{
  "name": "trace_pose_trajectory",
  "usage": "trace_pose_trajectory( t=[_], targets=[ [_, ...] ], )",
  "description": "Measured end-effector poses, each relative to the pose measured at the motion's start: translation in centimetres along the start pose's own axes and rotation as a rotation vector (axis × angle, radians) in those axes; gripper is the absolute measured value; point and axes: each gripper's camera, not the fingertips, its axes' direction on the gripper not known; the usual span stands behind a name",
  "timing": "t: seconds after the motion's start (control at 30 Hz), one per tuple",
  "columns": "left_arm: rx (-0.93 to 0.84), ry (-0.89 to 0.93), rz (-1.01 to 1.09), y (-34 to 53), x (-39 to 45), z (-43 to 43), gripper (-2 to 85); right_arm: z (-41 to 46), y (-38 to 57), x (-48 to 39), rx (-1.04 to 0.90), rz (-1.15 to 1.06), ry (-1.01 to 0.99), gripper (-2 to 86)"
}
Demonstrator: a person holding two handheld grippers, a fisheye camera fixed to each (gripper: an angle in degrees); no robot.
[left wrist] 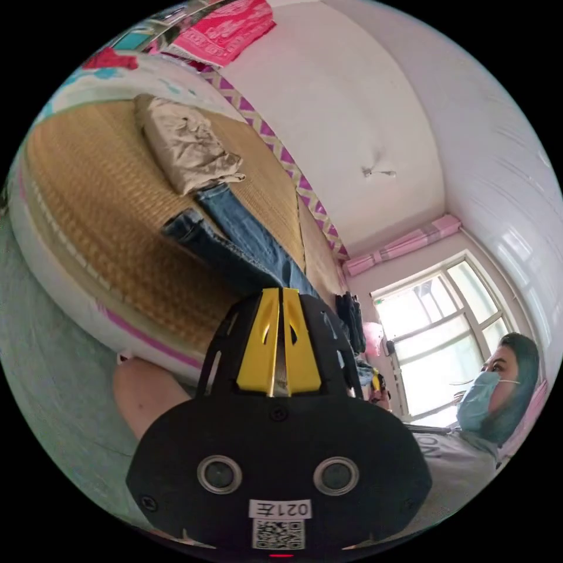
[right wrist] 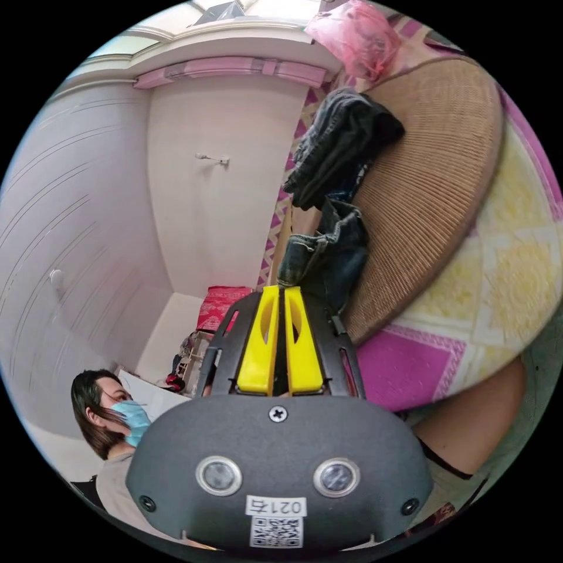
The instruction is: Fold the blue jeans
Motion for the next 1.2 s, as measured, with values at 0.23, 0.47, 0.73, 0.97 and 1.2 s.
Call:
trace_pose_trajectory(
  t=[0.23,0.47,0.73,0.97,1.2],
  targets=[
    [-0.137,-0.167,0.135,-18.0,7.6,11.3,-0.8,9.4,-11.9,-4.9,-0.075,-0.097,0.077,0.4],
    [-0.285,-0.323,0.045,-30.7,1.6,30.6,2.4,19.9,-19.3,0.8,-0.14,-0.008,0.313,2.3],
    [-0.237,-0.386,0.214,-29.4,1.3,27.2,5.7,15.6,-16.0,-2.6,-0.14,-0.217,0.233,0.0],
    [-0.306,-0.553,0.304,-25.1,1.6,28.5,5.8,22.1,-9.4,-10.3,-0.388,-0.604,0.215,-0.6],
    [-0.169,-0.541,0.31,-24.8,2.8,24.2,-0.8,28.2,-6.0,-12.1,-0.508,-0.595,0.114,-0.6]
  ],
)
